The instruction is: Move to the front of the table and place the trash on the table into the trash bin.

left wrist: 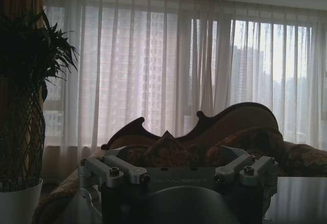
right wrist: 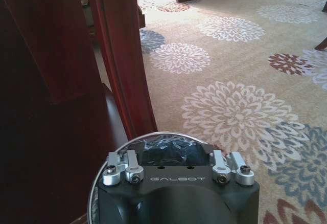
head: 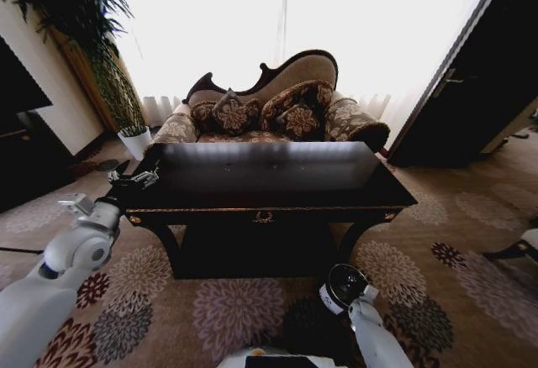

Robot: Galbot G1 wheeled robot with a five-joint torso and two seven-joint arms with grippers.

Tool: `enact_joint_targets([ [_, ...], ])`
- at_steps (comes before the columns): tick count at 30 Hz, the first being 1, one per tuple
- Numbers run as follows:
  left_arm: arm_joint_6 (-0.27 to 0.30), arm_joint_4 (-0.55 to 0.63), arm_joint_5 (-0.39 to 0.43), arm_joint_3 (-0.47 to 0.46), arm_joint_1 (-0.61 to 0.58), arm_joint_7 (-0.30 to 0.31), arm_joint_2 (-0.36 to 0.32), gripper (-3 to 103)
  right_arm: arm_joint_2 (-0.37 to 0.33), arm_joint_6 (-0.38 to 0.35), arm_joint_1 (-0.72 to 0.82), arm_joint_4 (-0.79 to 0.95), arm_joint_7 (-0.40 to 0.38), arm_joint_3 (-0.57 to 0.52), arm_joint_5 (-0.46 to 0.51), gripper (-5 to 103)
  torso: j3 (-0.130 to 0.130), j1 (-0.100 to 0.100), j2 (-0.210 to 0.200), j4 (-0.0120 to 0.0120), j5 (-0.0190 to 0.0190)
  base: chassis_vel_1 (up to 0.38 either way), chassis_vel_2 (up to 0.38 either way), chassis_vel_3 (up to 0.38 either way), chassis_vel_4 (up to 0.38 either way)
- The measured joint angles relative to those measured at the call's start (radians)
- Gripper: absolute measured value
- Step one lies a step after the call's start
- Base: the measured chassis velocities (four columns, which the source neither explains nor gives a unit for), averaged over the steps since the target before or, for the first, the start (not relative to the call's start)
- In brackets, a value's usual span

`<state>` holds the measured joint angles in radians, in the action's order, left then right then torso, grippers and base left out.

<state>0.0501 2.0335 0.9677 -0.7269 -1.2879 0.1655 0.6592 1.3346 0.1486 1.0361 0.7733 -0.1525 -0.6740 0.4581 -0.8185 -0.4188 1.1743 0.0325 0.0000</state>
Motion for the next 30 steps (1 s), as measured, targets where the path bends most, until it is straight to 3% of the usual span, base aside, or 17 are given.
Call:
enact_joint_targets([
  [1,0.000,0.000,0.000,0.000,0.000,0.000,0.000,100,-0.002,0.000,0.003,0.000,0.000,-0.002,0.001,65,0.000,0.000,0.000,0.0000,-0.0002,0.000,0.000,0.000,0.000],
  [3,0.000,0.000,0.000,0.000,0.000,0.000,0.000,100,-0.003,0.000,0.006,0.003,0.000,-0.003,0.002,65,0.000,0.000,0.000,0.0000,-0.0001,0.000,0.000,0.000,0.000],
  [6,0.000,0.000,0.000,0.000,0.000,0.000,0.000,100,-0.006,0.000,0.044,0.062,0.000,-0.004,0.013,81,0.000,0.000,0.000,-0.0001,-0.0001,0.000,0.000,0.000,0.000],
  [7,0.000,0.000,0.000,0.000,0.000,0.000,0.000,100,-0.006,0.000,0.044,0.062,0.000,-0.004,0.013,81,0.000,0.000,0.000,-0.0001,-0.0001,0.000,0.000,0.000,0.000],
  [11,0.000,0.000,0.000,0.000,0.000,0.000,0.000,100,-0.004,-0.006,0.161,0.233,0.002,-0.006,0.040,96,0.000,0.000,0.000,-0.0001,-0.0001,0.000,0.000,0.000,0.000],
  [18,0.000,0.000,0.000,0.000,0.000,0.000,0.000,100,0.007,0.011,0.322,0.473,0.025,-0.019,0.058,100,0.000,0.000,0.000,0.0002,0.0000,0.000,0.000,0.000,0.000],
  [22,0.000,0.000,0.000,0.000,0.000,0.000,0.000,100,0.025,0.052,0.471,0.666,0.027,-0.040,0.049,100,0.000,0.000,0.000,0.0001,-0.0002,0.000,0.000,0.000,0.000],
  [30,0.000,0.000,0.000,0.000,0.000,0.000,0.000,100,0.065,0.105,0.683,0.885,0.037,-0.087,0.026,100,0.000,0.000,0.000,0.0000,-0.0003,0.000,0.000,0.000,0.000],
])
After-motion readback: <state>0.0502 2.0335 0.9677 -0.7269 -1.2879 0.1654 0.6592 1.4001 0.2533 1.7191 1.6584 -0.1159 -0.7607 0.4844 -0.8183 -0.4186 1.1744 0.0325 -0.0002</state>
